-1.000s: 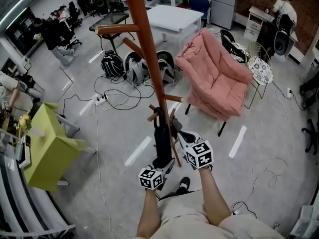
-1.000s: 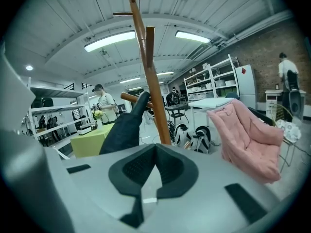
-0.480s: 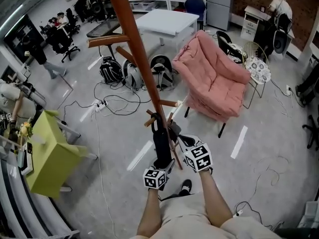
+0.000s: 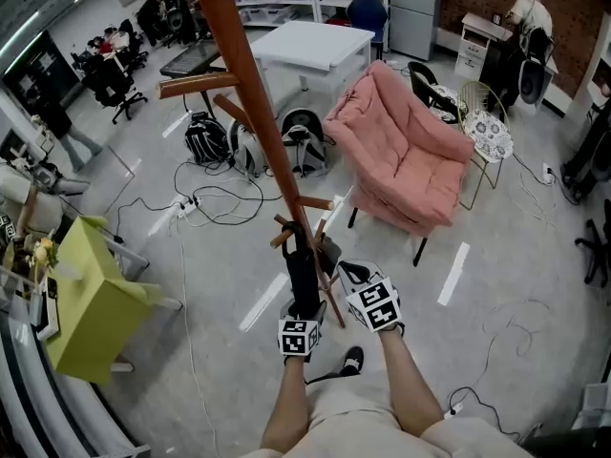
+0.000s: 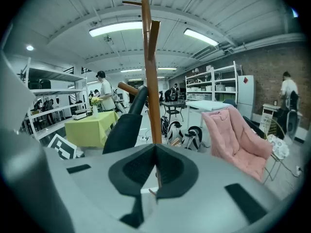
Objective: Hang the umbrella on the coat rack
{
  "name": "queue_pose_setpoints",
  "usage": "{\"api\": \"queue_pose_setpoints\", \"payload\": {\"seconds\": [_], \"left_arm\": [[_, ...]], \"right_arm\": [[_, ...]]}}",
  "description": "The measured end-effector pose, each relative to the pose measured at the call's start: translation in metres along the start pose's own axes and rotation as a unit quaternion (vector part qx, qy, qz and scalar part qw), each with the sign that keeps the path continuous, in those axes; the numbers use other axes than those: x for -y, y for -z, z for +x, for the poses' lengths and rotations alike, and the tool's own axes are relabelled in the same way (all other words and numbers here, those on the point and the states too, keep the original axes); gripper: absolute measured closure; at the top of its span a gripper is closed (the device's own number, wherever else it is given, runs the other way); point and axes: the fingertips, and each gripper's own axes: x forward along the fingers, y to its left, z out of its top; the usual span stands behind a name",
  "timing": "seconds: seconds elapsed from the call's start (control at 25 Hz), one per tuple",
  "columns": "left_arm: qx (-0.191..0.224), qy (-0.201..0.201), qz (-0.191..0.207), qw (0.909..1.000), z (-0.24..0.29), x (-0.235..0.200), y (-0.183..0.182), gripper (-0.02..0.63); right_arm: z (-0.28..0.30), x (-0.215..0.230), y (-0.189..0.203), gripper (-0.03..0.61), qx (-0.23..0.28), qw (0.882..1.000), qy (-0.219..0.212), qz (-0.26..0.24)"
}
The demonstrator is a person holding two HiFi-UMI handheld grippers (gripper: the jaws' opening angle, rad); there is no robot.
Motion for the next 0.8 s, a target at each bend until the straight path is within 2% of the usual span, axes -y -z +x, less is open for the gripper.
{"api": "queue_pose_setpoints", "payload": {"seconds": [0.24,0.8], "left_arm": [[0.001,-0.014,0.005,0.9999,0.001,-0.007,0.000,0.334],[0.031,-0.033,-0.010,0.9989,-0.012,-0.024,-0.010,0.333]], "right_arm": [[0.000,-0.004,-0.007,0.574,0.034,0.996,-0.034,0.073],[0.007,-0.007,-0.009,0.574,0.033,0.996,-0.037,0.076]]}}
